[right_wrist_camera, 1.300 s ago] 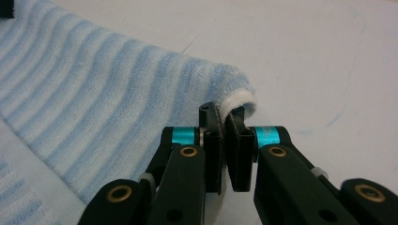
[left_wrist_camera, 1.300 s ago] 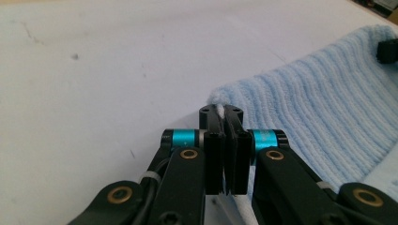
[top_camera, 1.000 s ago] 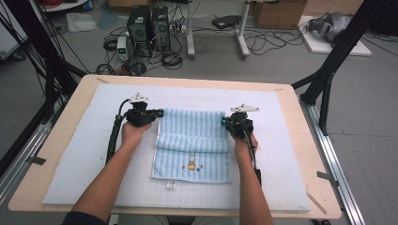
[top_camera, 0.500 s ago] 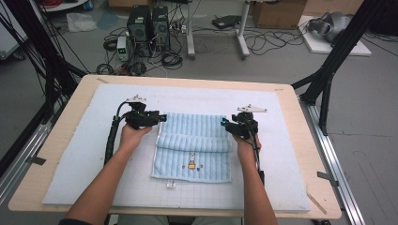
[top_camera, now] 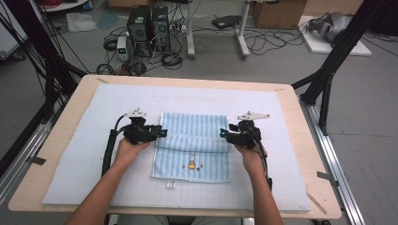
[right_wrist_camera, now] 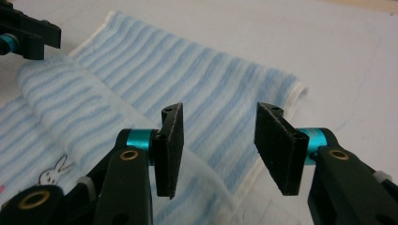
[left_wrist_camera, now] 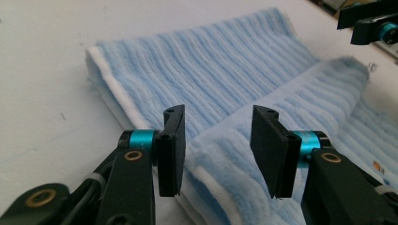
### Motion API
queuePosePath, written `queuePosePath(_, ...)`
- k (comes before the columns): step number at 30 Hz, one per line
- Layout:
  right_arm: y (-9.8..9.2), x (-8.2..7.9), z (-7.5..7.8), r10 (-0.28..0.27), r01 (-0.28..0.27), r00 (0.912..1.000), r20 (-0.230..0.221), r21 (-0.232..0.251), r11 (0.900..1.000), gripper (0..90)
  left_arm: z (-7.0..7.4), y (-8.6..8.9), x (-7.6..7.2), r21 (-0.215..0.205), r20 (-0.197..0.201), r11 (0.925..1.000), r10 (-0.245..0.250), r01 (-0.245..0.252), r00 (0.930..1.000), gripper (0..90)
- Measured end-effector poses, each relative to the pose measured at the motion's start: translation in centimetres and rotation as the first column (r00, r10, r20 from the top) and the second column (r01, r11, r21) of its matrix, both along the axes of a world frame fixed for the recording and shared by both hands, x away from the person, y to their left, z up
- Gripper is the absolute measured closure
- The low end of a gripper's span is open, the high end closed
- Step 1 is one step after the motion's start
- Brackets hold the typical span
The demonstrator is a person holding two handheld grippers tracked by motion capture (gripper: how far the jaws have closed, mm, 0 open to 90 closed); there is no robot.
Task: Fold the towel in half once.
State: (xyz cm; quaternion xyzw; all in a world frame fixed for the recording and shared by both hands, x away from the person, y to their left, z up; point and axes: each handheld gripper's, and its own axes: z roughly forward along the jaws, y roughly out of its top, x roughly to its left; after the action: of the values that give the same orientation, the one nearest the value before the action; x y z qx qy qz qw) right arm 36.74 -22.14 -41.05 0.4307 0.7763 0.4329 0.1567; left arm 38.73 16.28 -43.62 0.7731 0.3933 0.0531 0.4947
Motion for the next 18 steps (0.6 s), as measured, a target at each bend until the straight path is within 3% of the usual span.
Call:
queuePosePath(2,-0.5,-0.4,-0.5,0.011,-0.01,0.9996,-0.025,0.011,1.0,53.5,0.0,-0.6,-0.4,0.047,-0.001,0.9988,-0.01,0.01,0.9999,56.4)
queuePosePath(5,-1.2,-1.1,-1.4,0.02,-0.019,0.9979,-0.061,0.021,1.0,56.0,-0.2,-1.4,-0.8,0.142,0.01,0.9891,-0.039,0.037,0.9992,66.0)
queuePosePath(7,-1.4,-1.2,-2.0,0.029,-0.028,0.9955,-0.09,0.011,1.0,56.6,-0.5,-1.6,-1.2,0.154,0.031,0.9878,-0.029,0.024,0.9991,73.8)
queuePosePath(8,-1.3,-1.2,-2.2,0.033,-0.033,0.9933,-0.111,0.008,0.999,59.3,-0.6,-1.6,-1.3,0.153,0.035,0.988,-0.026,0.02,0.999,79.3)
queuePosePath(10,-1.2,-1.3,-2.4,0.048,-0.048,0.993,-0.108,0.0,0.999,68.6,-0.9,-1.5,-1.5,0.144,0.031,0.9894,-0.021,0.016,0.9993,87.5)
queuePosePath(12,-1.2,-1.4,-2.3,0.061,-0.063,0.9928,-0.103,-0.016,0.998,81.5,-0.8,-1.2,-1.8,0.112,0.05,0.9937,-0.005,-0.001,0.9987,88.9)
queuePosePath(16,-1.0,-1.9,-2.1,0.064,-0.066,0.9955,-0.07,-0.032,0.997,83.5,-0.4,-0.4,-2.3,0.055,0.065,0.9984,0.006,-0.01,0.9978,89.3)
queuePosePath(18,-1.0,-2.5,-1.9,0.061,-0.062,0.9969,-0.05,-0.015,0.998,83.4,-0.3,-0.2,-2.7,0.043,0.071,0.9991,0.002,-0.005,0.9975,89.2)
